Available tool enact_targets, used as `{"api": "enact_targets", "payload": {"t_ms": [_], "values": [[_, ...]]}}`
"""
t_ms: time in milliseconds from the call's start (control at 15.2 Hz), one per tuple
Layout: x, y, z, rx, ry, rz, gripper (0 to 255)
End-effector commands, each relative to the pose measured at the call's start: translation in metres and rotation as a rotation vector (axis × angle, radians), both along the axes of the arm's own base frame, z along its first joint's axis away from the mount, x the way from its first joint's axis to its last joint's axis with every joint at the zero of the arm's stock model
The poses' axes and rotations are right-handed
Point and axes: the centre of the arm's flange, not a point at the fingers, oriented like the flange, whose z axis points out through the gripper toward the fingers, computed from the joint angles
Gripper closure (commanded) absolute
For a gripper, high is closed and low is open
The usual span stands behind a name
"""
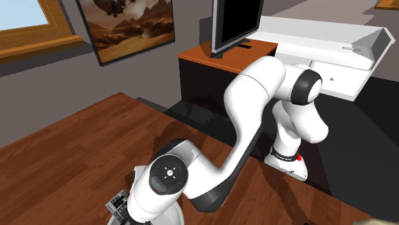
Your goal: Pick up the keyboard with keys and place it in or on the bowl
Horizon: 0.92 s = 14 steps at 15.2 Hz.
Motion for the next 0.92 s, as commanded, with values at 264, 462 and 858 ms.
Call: {"api": "enact_targets", "payload": {"t_ms": [264, 462, 858], "values": [[0.0002, 0.0000, -0.0002, 0.000, 0.000, 0.000, 255], [0.0002, 0.0000, -0.0002, 0.000, 0.000, 0.000, 255], [0.0002, 0.0000, 0.0050, 0.000, 0.000, 0.000, 255]]}}
